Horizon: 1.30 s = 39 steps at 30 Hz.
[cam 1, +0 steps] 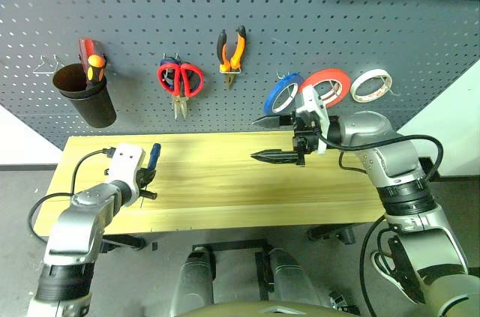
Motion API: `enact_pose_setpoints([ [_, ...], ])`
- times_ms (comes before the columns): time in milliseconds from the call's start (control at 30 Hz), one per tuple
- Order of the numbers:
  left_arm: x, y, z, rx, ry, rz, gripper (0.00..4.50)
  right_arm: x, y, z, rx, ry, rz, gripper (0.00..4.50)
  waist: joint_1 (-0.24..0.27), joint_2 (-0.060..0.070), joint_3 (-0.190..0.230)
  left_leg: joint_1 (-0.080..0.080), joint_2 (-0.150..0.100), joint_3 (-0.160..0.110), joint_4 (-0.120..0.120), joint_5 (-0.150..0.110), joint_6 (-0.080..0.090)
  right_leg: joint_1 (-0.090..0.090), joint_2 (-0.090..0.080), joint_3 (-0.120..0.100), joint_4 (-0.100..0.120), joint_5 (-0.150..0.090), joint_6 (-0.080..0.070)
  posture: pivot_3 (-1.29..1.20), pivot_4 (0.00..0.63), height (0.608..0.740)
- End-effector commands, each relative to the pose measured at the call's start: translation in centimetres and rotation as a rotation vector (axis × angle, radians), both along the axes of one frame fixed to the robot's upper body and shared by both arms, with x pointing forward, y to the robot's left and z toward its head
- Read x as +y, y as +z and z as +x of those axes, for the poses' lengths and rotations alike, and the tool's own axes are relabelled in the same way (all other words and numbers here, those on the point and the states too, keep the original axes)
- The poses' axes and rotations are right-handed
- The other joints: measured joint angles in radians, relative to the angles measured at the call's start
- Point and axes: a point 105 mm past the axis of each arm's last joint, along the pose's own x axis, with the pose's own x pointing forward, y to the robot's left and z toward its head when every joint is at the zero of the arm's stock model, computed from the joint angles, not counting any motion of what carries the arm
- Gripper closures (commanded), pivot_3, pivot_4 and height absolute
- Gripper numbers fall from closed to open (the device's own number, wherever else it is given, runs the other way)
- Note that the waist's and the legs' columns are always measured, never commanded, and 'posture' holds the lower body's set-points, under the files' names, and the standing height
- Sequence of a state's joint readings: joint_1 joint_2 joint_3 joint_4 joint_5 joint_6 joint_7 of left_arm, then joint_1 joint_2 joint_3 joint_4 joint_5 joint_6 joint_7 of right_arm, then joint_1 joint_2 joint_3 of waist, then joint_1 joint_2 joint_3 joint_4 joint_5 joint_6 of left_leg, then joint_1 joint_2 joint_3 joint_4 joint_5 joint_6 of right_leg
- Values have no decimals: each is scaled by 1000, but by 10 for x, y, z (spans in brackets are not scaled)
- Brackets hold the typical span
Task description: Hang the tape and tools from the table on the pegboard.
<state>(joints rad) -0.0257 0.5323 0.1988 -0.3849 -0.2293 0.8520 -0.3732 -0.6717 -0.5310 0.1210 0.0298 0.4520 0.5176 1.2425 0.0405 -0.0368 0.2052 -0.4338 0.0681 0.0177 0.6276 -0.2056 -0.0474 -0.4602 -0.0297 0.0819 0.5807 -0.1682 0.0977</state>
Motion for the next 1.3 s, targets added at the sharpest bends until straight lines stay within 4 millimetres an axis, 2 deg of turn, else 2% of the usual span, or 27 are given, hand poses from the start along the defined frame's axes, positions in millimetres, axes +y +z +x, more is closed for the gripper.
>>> enact_pose_setpoints([
  [33,-10,36,-11,-182,-70,-4,4086,-4,26,-5,-65,28,58,0,0,1,-1,0,0,0,0,0,0,0,0,0,-1,0,0,235,80,740],
  [100,-13,45,-18,-241,-82,-20,4086,-6,31,-6,-69,37,73,0,0,0,-7,0,0,0,0,0,0,0,0,0,-1,0,0,239,70,740],
  [200,-21,69,-28,-405,-145,3,4086,-9,44,-5,-86,35,117,0,1,0,-22,-1,0,1,0,0,0,0,0,0,-1,0,0,249,41,740],
  [367,-9,98,-33,-607,-82,38,4086,-13,51,-6,-112,25,135,0,2,0,-65,1,0,1,0,0,0,2,0,0,-1,0,0,263,14,740],
  [500,-7,115,-34,-721,-28,41,4086,-15,56,-8,-133,21,150,0,1,3,-89,9,0,1,0,-2,-3,12,0,-1,-5,1,0,267,0,740],
  [633,0,125,-30,-791,-7,56,4086,-15,60,-8,-143,20,156,0,2,6,-115,12,4,1,-8,-2,-3,22,2,-6,-29,15,-2,270,0,740],
  [700,8,139,-26,-856,10,68,4086,-14,62,-8,-146,24,156,0,5,8,-123,15,5,2,-12,-2,-3,24,1,-8,-33,17,-3,274,0,740],
  [900,26,203,-9,-1061,78,88,4086,-10,66,-7,-152,36,169,0,31,8,-125,21,7,2,-14,-2,-3,26,4,-9,-31,17,-3,278,0,740],
  [1067,28,239,12,-1149,63,135,4086,-6,64,-4,-156,32,171,0,60,12,-129,24,7,5,-14,-2,-3,26,4,-7,-29,17,-2,283,0,740],
  [1200,32,244,31,-1142,95,115,4086,-1,59,-5,-152,36,168,0,82,12,-130,24,8,6,-14,-1,-4,26,4,-7,-28,17,-2,282,0,740],
  [1300,41,235,51,-1081,135,99,4086,0,60,-5,-153,31,176,0,93,12,-131,24,8,6,-14,-1,-4,26,4,-8,-27,17,-2,286,1,740],
])
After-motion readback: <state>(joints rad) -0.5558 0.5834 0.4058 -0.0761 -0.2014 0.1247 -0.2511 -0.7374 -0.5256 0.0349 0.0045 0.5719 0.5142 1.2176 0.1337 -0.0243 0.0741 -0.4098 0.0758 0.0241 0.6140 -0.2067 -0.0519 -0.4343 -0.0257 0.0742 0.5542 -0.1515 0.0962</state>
